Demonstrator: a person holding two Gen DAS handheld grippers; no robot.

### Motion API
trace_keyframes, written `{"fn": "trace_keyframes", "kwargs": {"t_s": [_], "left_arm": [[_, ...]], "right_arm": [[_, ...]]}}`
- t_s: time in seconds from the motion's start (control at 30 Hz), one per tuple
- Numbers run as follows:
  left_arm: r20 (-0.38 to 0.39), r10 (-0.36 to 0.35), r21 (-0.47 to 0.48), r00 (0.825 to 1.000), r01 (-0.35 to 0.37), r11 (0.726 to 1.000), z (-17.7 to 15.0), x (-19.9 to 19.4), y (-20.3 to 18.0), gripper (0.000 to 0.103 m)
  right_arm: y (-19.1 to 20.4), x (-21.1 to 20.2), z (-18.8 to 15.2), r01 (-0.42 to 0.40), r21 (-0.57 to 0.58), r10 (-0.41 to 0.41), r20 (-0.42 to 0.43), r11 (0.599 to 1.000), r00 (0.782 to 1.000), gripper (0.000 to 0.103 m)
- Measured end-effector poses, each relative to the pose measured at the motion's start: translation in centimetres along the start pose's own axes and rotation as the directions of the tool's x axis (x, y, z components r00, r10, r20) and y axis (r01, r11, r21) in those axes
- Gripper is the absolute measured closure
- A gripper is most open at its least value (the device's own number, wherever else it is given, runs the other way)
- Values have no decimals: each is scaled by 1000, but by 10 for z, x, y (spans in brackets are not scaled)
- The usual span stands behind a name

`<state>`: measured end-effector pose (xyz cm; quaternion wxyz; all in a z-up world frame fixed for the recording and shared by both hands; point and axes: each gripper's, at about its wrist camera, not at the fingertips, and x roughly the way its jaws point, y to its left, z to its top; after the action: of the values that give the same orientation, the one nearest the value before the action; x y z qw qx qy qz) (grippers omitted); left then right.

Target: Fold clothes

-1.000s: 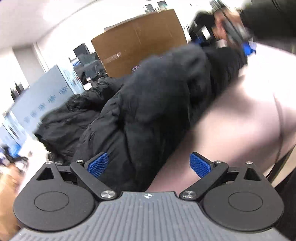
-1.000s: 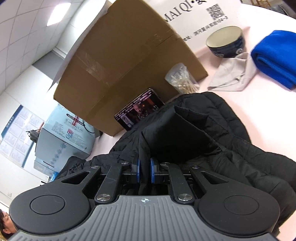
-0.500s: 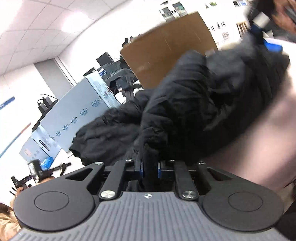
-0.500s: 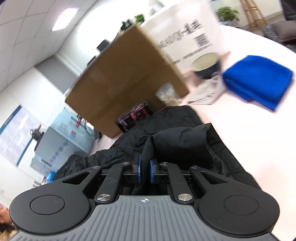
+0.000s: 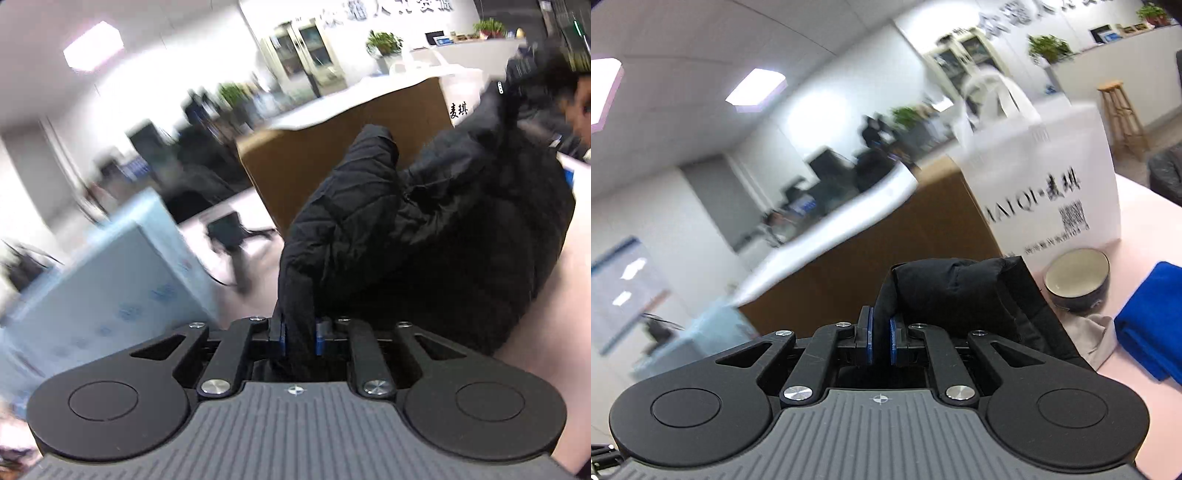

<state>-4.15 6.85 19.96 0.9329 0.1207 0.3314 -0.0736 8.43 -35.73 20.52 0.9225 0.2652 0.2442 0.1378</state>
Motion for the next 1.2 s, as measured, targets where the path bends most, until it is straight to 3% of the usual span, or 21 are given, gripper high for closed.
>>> {"fn": "trace_keyframes", "kwargs": {"t_s": [0.07, 0.1, 0.13, 0.2, 0.23, 0.33, 0.4, 0.53, 0.63, 0.67, 0.73, 0.77, 0.8, 0.9, 0.97, 1.0, 1.07, 1.13, 1.17, 1.2], "left_arm": [[-32, -19, -104, 999, 15, 994, 3, 26, 26, 53], [-25, -25, -131, 999, 22, 991, 0, 29, 32, 49], [-17, -32, -156, 999, 29, 987, -2, 31, 38, 46], [26, -42, -175, 999, 46, 983, -11, 22, 41, 24], [48, -47, -184, 998, 55, 981, -16, 18, 43, 22], [105, 33, -304, 994, 1, 953, -38, -16, 59, 22], [133, 84, -412, 988, -22, 911, -64, -45, 69, 19], [55, 93, -511, 994, -52, 858, -121, -74, 62, 14], [-66, 113, -544, 991, -131, 829, -143, -49, 58, 14], [-67, 121, -565, 990, -138, 813, -144, -45, 57, 19], [-67, 138, -607, 988, -150, 781, -145, -37, 56, 46], [-38, 142, -617, 989, -135, 776, -140, -38, 56, 68], [2, 177, -610, 984, -139, 780, -128, -44, 58, 77], [106, 231, -608, 967, -120, 784, -97, -55, 65, 79], [134, 240, -598, 962, -115, 793, -81, -53, 71, 79], [110, 263, -573, 958, -155, 804, -72, -43, 75, 79], [27, 306, -516, 952, -249, 820, -57, -19, 77, 73], [-48, 334, -469, 941, -317, 824, -52, -1, 76, 55], [-96, 411, -411, 906, -412, 813, -50, 7, 68, 42], [-87, 467, -386, 880, -462, 799, -48, 4, 62, 27]], "right_arm": [[-8, 36, -6, 67, 33, -64, -80, 997, 995, 65], [-14, 51, -13, 109, 50, -102, -121, 993, 987, 42], [-17, 56, -17, 124, 55, -116, -134, 991, 984, 38], [-19, 60, -23, 152, 27, -147, -139, 988, 979, 37], [-19, 62, -26, 168, 11, -164, -141, 986, 976, 37], [-24, 57, -28, 192, -13, -193, -117, 981, 974, 32], [-25, 45, -25, 201, -31, -203, -91, 979, 975, 29], [-16, 28, -28, 224, -120, -231, -51, 967, 972, 29], [-4, 28, -36, 226, -212, -241, -48, 951, 969, 26], [-1, 29, -39, 226, -241, -244, -49, 944, 968, 26], [1, 37, -43, 232, -256, -258, -74, 938, 963, 26], [4, 38, -45, 237, -275, -265, -67, 932, 962, 26], [8, 39, -46, 244, -300, -272, -56, 922, 961, 26], [21, 42, -53, 288, -403, -309, 15, 869, 951, 26], [25, 44, -57, 313, -431, -332, 32, 846, 943, 26], [27, 45, -60, 322, -439, -340, 39, 839, 940, 26], [29, 48, -63, 321, -452, -341, 40, 832, 939, 26], [32, 56, -70, 335, -476, -355, 50, 813, 933, 26], [34, 60, -72, 340, -484, -361, 53, 806, 931, 26], [35, 63, -74, 336, -492, -357, 53, 804, 933, 26]]}}
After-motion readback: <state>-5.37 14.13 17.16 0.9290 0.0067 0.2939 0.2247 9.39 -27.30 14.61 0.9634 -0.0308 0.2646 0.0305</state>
